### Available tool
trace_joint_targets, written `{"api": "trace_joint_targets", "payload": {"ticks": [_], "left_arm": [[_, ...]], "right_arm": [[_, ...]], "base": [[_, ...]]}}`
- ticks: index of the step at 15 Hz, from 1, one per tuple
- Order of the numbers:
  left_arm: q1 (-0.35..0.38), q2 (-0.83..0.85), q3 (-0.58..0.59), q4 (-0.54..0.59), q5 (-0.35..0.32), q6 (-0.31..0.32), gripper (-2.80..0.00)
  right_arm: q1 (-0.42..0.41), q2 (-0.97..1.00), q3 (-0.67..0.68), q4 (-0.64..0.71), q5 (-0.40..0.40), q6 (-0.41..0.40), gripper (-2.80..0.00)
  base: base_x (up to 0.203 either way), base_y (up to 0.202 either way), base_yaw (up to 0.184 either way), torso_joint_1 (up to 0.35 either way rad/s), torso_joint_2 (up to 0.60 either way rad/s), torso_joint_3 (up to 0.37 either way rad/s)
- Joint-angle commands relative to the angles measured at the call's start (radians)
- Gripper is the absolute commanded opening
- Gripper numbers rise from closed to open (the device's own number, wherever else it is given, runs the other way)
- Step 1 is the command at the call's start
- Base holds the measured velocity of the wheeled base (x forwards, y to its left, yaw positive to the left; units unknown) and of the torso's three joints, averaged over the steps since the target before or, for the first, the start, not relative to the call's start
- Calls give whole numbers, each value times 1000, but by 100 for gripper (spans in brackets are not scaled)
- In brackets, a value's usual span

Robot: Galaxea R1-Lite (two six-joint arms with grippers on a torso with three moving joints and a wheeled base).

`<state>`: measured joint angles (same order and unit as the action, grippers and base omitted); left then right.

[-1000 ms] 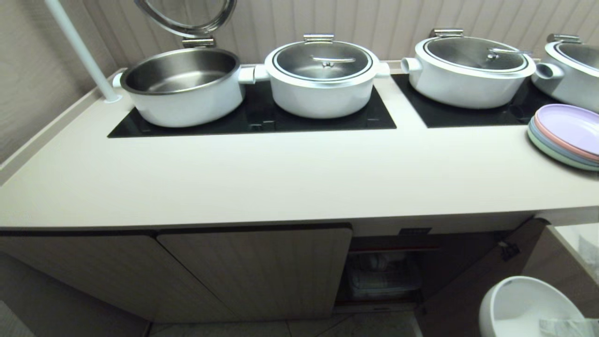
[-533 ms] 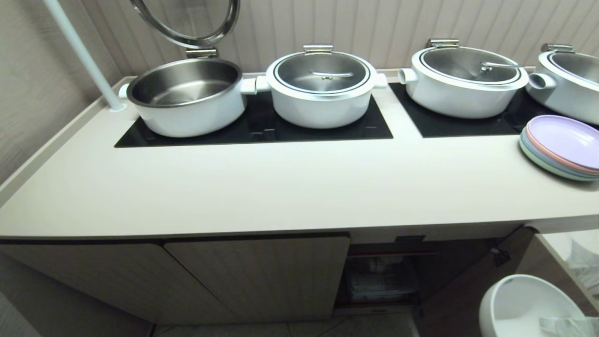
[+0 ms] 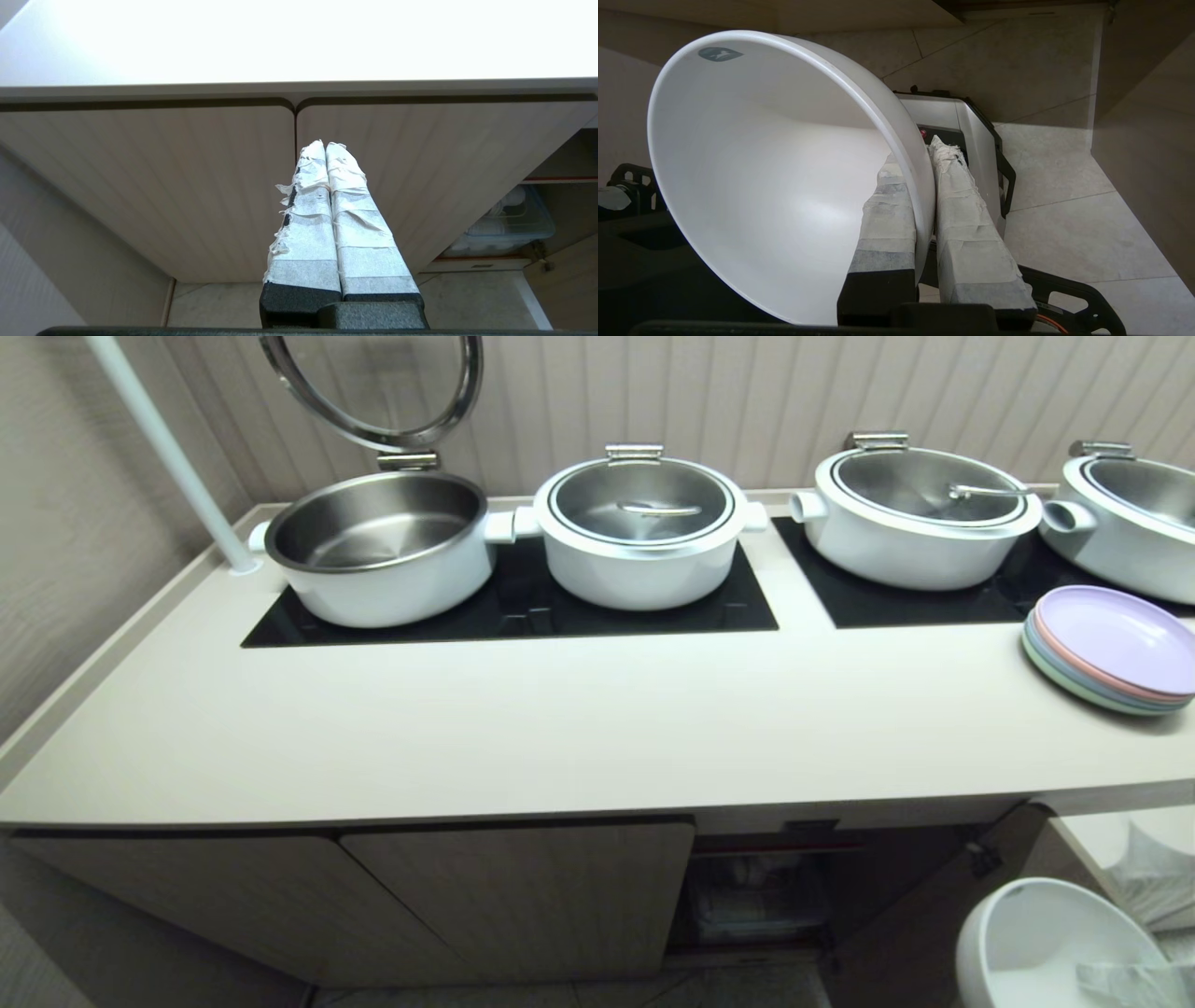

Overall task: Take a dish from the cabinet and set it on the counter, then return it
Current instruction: Place it on the table

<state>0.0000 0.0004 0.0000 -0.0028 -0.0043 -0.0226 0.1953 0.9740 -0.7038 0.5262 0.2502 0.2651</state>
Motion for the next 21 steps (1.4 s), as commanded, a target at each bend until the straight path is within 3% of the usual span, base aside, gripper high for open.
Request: {"api": "trace_joint_targets", "payload": {"ticks": [1,21], "left_arm": [[0,0,0,-1,0,0,-280],[0,0,0,0,0,0,-280]], "right_arm": [[0,2,-2,3,1,2,-280],[-2,15,-20,-1,0,-4,-280]], "base": [[0,0,0,139,-279,-144],[0,0,0,22,-44,-22]]}}
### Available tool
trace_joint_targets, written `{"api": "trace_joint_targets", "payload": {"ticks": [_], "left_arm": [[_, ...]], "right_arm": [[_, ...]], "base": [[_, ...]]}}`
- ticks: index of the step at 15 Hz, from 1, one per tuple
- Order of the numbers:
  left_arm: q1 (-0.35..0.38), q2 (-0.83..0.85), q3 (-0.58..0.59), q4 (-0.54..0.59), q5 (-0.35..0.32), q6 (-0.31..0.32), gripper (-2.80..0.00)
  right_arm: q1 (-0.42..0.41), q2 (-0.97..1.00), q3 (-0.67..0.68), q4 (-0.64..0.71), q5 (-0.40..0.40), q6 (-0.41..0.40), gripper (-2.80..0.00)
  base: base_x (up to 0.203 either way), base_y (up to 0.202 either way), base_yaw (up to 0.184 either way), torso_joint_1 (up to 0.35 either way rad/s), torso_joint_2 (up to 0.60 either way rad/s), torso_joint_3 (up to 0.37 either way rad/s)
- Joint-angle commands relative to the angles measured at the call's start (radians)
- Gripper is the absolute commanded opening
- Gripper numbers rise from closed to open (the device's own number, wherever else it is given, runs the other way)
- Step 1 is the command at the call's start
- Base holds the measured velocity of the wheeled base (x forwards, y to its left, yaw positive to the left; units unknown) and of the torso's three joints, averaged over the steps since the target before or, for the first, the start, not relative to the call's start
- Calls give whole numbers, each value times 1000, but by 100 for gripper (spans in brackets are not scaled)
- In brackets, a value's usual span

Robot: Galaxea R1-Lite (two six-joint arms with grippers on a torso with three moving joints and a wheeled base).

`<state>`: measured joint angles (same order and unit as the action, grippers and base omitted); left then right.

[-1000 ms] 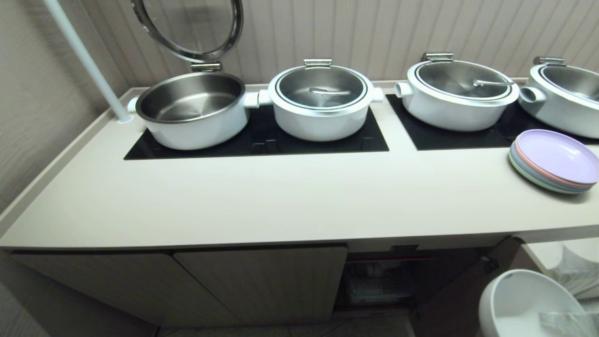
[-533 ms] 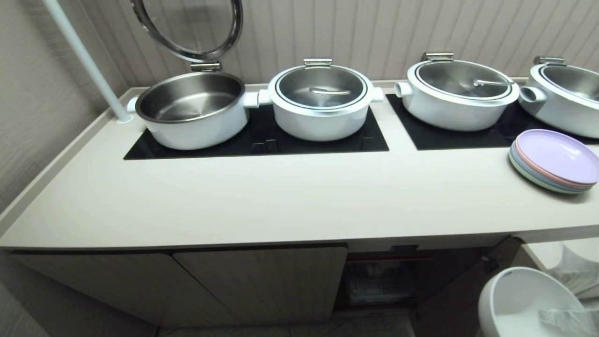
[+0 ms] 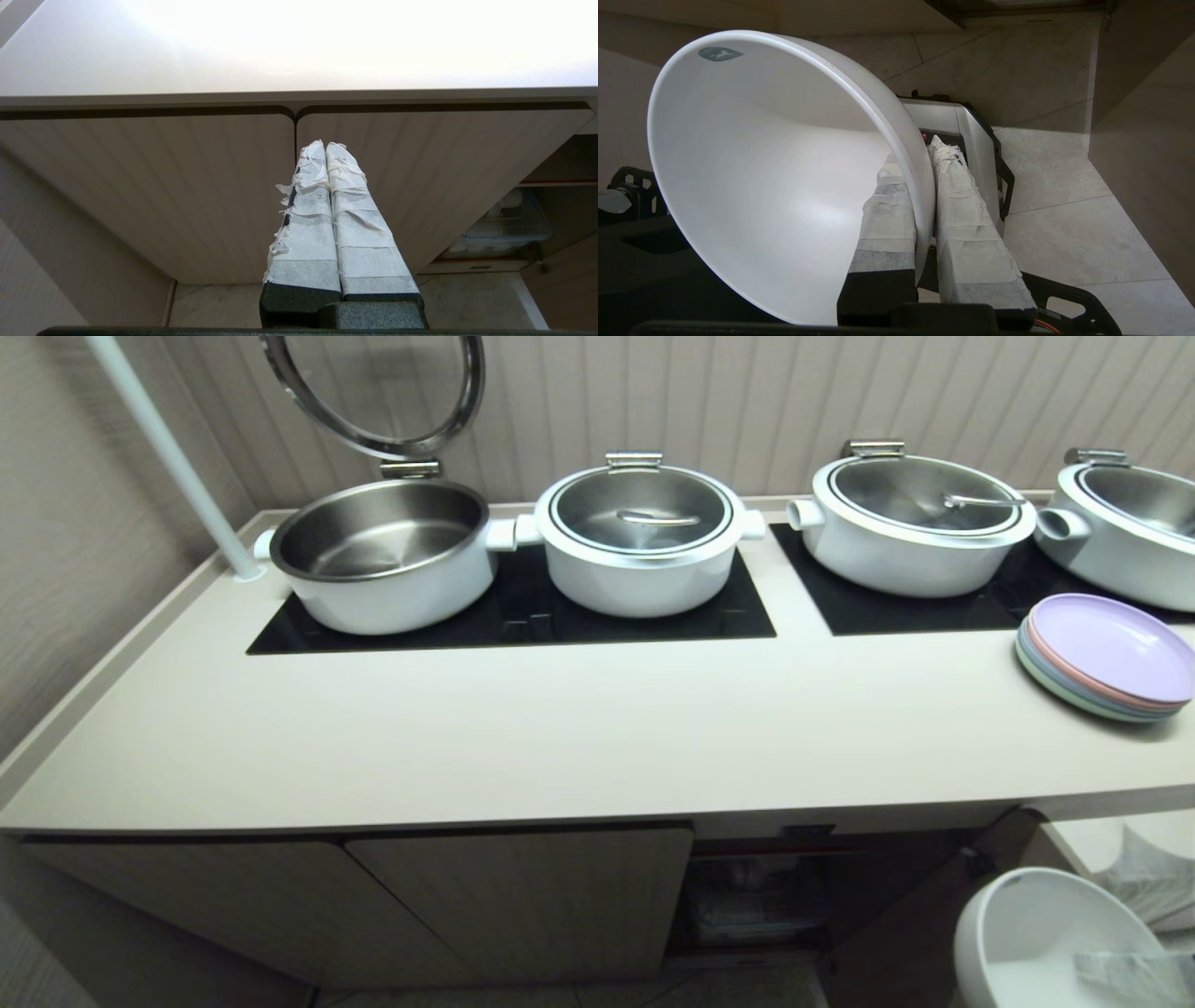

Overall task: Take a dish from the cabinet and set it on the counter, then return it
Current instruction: Place it on the table

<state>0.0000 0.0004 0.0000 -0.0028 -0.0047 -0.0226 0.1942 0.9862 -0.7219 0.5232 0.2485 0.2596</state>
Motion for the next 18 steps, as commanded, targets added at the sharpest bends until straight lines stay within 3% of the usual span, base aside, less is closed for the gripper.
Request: {"api": "trace_joint_targets", "payload": {"ticks": [1,18], "left_arm": [[0,0,0,0,0,0,-280],[0,0,0,0,0,0,-280]], "right_arm": [[1,3,-2,0,2,1,-280],[14,11,-22,3,5,7,-280]], "base": [[0,0,0,0,0,0],[0,0,0,0,0,0]]}}
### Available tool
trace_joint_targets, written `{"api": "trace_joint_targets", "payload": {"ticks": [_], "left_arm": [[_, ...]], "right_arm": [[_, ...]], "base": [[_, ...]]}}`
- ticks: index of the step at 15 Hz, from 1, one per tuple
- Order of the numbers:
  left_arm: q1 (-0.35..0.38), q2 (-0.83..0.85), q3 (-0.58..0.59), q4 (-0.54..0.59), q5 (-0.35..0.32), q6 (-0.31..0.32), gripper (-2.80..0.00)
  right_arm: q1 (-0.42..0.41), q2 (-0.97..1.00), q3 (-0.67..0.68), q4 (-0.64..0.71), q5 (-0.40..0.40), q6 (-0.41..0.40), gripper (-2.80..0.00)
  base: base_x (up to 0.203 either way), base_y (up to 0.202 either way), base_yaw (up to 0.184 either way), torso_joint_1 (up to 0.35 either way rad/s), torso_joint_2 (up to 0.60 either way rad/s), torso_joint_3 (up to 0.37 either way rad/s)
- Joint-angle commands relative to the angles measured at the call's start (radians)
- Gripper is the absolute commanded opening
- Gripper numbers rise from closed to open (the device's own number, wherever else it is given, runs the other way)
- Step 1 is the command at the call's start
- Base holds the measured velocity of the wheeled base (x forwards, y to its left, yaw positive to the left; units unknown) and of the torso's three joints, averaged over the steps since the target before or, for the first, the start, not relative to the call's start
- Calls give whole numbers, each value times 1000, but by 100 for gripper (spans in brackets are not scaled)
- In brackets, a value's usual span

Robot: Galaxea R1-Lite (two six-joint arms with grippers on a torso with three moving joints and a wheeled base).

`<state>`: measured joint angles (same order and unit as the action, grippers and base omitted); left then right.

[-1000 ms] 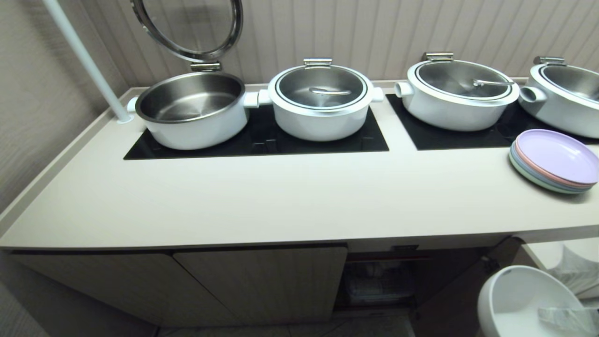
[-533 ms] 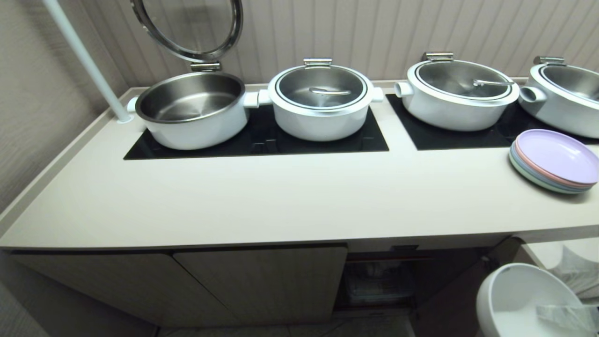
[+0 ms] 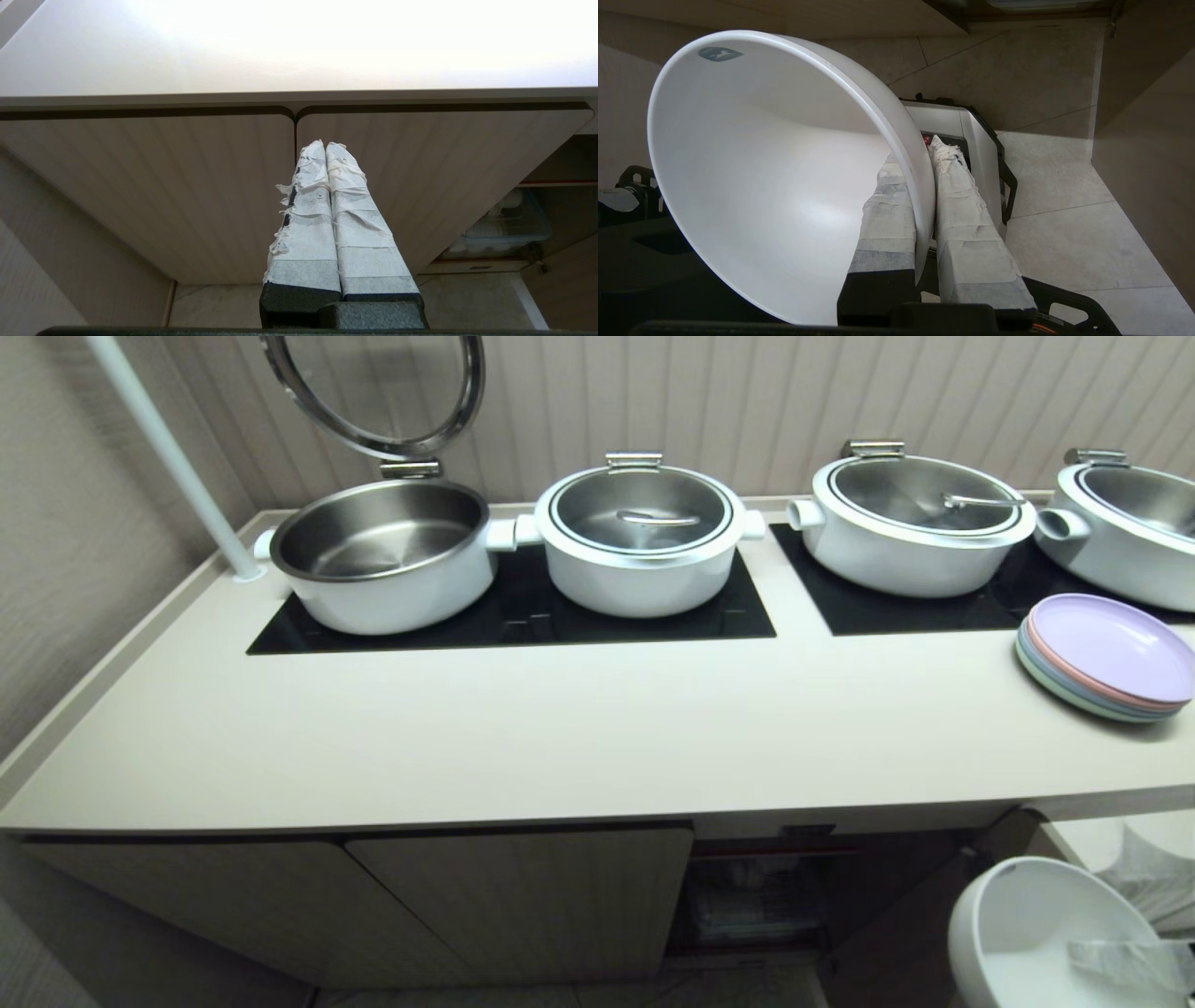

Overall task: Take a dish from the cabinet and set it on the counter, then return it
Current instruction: Place it on the table

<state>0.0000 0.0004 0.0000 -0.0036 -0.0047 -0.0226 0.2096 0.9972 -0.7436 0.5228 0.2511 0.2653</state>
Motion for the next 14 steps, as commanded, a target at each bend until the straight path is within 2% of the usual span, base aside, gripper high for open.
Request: {"api": "trace_joint_targets", "payload": {"ticks": [1,14], "left_arm": [[0,0,0,1,0,0,-280],[0,0,0,-1,0,-1,-280]], "right_arm": [[0,-2,1,3,2,0,-280],[2,1,1,0,4,-3,-280]], "base": [[0,0,0,0,0,0],[0,0,0,0,0,0]]}}
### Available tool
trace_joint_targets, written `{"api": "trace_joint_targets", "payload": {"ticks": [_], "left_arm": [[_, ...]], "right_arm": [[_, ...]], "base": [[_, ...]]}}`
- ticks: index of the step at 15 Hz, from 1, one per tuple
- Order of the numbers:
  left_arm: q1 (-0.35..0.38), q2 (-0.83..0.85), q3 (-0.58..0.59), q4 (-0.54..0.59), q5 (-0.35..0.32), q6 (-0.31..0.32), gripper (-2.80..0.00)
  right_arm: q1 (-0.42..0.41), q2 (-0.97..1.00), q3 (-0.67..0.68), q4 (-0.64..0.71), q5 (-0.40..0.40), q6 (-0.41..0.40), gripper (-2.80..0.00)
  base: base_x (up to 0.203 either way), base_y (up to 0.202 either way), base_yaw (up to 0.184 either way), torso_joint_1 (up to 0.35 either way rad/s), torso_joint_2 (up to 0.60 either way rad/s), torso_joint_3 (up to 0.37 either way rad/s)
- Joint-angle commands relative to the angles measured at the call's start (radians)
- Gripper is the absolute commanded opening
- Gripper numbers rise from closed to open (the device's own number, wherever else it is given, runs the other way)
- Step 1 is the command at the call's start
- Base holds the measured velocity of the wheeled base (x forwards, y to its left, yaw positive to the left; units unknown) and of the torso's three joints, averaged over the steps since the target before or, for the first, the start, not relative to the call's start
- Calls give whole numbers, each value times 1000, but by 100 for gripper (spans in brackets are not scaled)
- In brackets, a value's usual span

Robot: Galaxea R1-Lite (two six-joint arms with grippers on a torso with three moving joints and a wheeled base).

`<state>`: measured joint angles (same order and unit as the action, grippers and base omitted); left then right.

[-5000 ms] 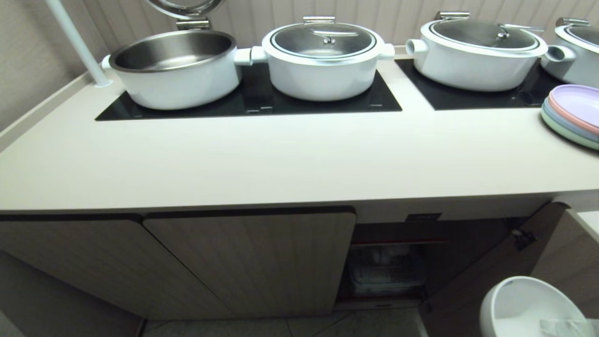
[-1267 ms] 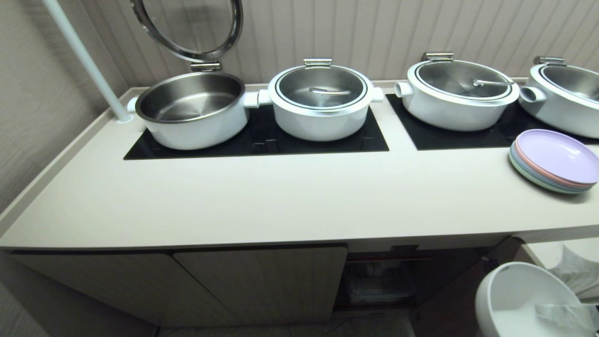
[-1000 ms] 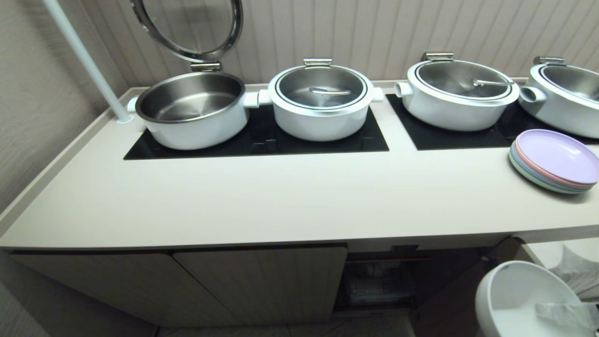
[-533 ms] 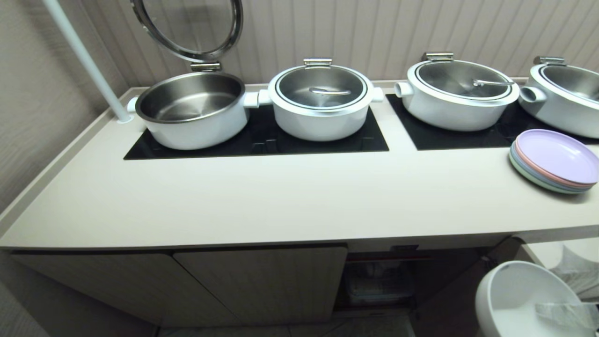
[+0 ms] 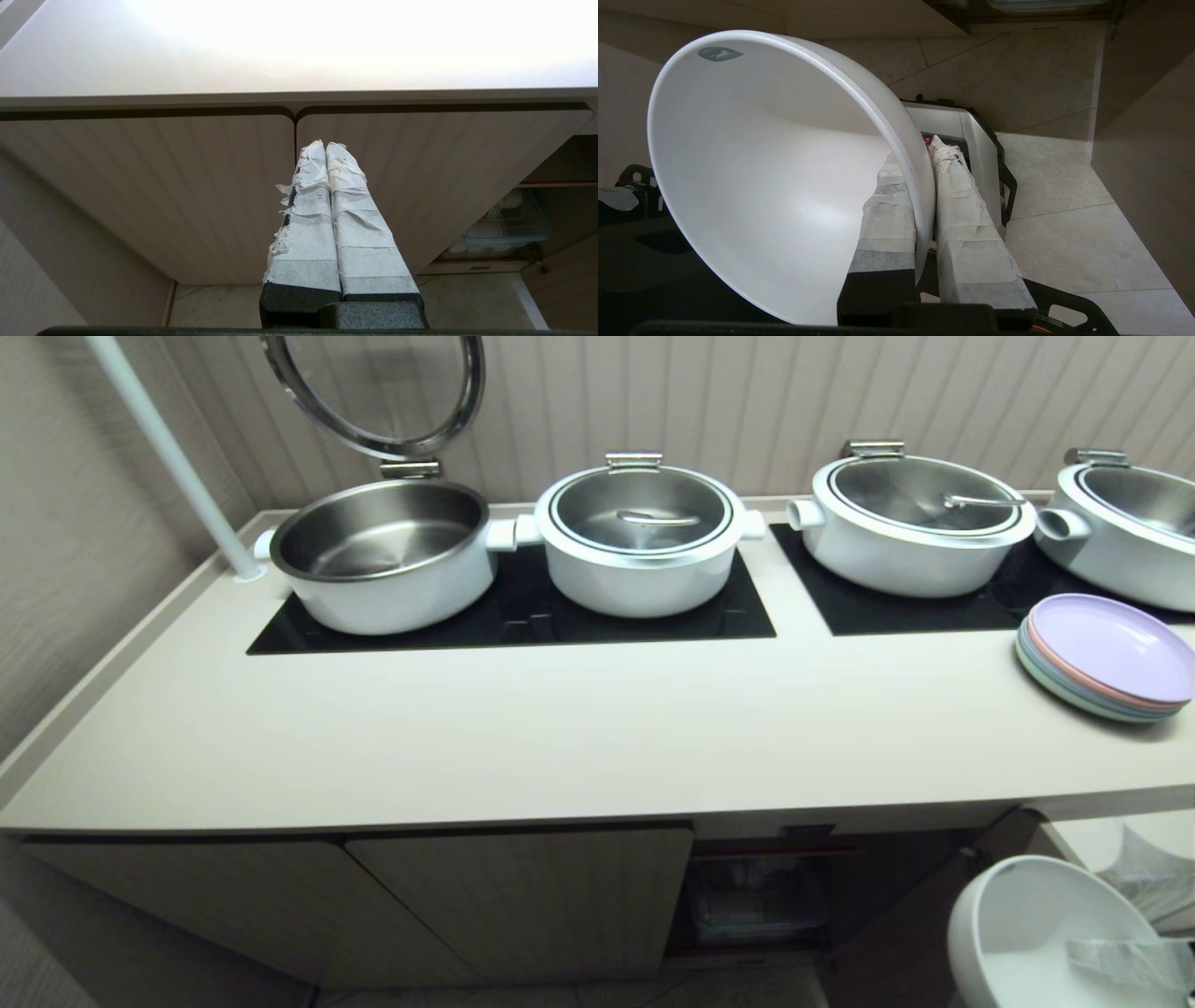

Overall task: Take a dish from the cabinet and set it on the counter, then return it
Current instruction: Place it on the table

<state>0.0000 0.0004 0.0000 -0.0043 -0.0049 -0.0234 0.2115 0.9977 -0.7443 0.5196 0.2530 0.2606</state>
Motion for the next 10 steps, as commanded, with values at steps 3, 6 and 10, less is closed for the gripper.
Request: {"api": "trace_joint_targets", "payload": {"ticks": [3,6,10], "left_arm": [[0,0,0,0,0,-1,-280],[0,0,0,0,0,-1,-280],[0,0,0,0,0,-1,-280]], "right_arm": [[0,1,0,4,2,2,-280],[12,2,0,2,2,2,-280],[12,7,0,2,2,0,-280]], "base": [[0,0,0,0,0,0],[1,70,-7,-1,2,2],[0,191,-1,3,1,2]]}}
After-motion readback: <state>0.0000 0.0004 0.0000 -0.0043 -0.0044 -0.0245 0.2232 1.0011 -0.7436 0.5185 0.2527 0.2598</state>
